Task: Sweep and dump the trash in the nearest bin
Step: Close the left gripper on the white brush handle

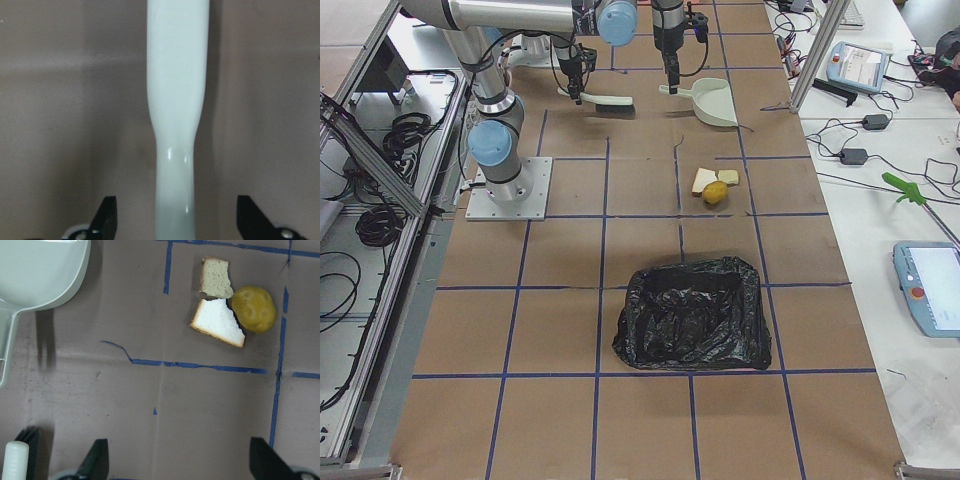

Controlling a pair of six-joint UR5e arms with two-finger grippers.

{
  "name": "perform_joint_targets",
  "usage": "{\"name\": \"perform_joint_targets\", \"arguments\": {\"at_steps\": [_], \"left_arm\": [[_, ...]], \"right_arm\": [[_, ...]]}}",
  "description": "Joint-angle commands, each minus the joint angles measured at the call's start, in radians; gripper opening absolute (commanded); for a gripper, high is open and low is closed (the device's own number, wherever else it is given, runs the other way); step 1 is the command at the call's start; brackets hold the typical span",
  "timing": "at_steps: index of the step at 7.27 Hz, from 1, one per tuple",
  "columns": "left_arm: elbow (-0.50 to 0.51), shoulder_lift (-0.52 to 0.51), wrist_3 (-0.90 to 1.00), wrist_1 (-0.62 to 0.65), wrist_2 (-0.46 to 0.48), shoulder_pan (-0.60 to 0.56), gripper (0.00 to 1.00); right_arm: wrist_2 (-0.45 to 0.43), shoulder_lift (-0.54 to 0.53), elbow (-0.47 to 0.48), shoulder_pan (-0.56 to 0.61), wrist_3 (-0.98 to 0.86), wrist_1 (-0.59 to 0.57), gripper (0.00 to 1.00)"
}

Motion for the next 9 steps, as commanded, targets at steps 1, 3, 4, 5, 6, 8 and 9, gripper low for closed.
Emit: {"name": "perform_joint_targets", "arguments": {"at_steps": [1, 3, 4, 5, 6, 8, 9], "left_arm": [[-0.006, 0.005, 0.0, 0.0, -0.002, 0.002, 0.71], [-0.015, 0.005, -0.002, 0.005, -0.028, 0.005, 0.71], [-0.017, 0.005, -0.002, 0.005, -0.033, 0.005, 0.71], [-0.017, 0.005, -0.002, 0.006, -0.033, 0.005, 0.64], [-0.017, 0.005, 0.0, 0.006, -0.033, 0.005, 0.57], [-0.017, 0.013, 0.003, 0.005, -0.036, 0.007, 0.32], [-0.015, 0.014, 0.009, 0.0, -0.035, 0.009, 0.25]], "right_arm": [[-0.001, 0.002, 0.0, 0.0, 0.001, 0.0, 1.0], [-0.001, -0.001, 0.002, 0.0, 0.0, 0.0, 1.0], [-0.001, -0.003, 0.002, 0.0, 0.001, 0.001, 1.0], [-0.001, -0.003, 0.002, 0.0, 0.001, 0.001, 1.0], [0.0, -0.005, 0.002, 0.0, 0.001, 0.0, 1.0], [-0.001, -0.005, 0.002, 0.0, 0.001, 0.001, 1.0], [-0.001, -0.005, 0.002, 0.0, 0.001, 0.001, 1.0]]}}
